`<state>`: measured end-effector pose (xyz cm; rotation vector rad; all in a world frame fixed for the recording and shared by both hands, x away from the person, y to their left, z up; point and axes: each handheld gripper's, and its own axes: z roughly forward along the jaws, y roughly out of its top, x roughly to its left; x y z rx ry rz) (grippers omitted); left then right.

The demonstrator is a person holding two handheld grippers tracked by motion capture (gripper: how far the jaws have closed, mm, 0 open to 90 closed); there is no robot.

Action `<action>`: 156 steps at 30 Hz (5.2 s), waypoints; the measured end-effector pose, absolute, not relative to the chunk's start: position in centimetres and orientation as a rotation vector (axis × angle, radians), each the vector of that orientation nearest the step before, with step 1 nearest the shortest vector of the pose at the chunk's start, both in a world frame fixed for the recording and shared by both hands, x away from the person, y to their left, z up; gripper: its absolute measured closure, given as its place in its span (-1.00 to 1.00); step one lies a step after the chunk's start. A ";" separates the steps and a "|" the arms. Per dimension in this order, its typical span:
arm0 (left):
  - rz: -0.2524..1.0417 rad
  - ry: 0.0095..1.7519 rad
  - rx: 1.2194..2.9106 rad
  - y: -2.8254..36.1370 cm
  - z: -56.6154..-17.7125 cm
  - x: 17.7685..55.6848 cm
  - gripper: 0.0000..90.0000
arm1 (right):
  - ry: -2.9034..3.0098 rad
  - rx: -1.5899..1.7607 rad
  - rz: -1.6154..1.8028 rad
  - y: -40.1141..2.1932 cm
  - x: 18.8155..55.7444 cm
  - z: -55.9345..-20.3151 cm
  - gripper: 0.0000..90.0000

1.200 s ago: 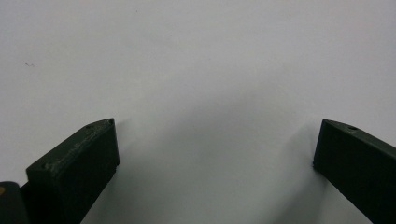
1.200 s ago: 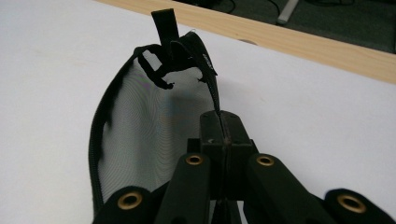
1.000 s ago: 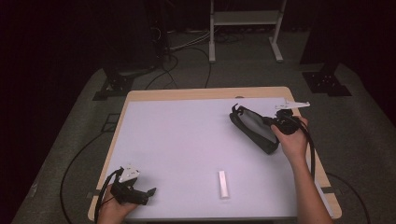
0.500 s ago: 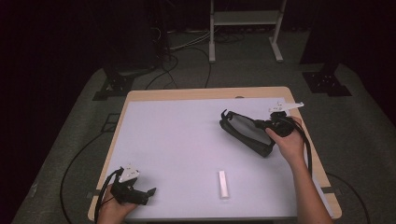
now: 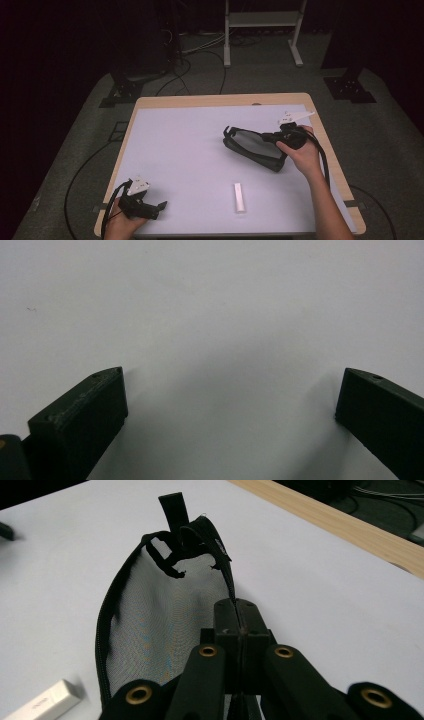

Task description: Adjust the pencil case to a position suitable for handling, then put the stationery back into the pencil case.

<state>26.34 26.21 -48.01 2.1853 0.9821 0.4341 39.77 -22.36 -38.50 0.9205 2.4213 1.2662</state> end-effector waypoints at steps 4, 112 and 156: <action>0.435 0.982 2.186 26.2 -48.0 26.3 -1.00 | 2.457 0.869 1.281 -21.4 39.5 -38.3 0.97; 0.436 0.980 2.187 26.2 -48.0 26.4 -1.00 | 2.543 0.784 1.288 -19.8 38.5 -38.4 -0.11; 0.434 0.982 2.185 26.2 -48.0 26.3 -1.00 | 2.414 1.016 1.160 -25.1 31.4 -42.7 -0.34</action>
